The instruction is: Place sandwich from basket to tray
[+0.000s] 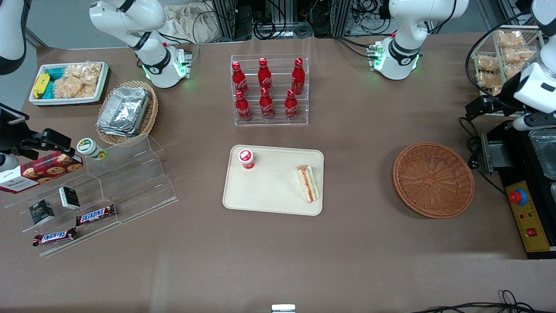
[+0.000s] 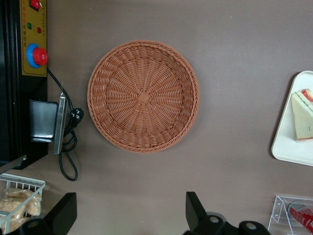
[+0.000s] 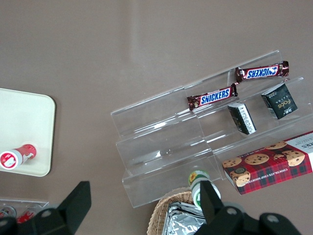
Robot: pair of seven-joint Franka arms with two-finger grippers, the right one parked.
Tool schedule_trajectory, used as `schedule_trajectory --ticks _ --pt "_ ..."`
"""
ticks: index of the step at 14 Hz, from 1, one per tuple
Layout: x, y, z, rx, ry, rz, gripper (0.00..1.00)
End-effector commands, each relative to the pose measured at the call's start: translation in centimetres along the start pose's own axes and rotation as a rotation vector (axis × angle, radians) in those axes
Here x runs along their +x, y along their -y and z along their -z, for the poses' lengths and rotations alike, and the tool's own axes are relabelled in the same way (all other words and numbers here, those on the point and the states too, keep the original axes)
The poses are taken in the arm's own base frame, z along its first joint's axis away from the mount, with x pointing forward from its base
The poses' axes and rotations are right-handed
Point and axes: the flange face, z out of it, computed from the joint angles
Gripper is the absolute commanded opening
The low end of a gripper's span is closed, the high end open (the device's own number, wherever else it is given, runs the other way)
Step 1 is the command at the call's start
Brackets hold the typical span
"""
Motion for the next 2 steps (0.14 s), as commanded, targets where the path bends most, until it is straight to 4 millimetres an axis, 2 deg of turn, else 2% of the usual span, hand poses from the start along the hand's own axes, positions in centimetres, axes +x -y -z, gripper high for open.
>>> schedule_trajectory --ticks 1,2 --pt "-0.91 -0.39 0.26 0.016 -0.030 -0.029 1.00" --pt "-0.20 -0.56 0.66 0.029 -0.032 -0.021 1.00"
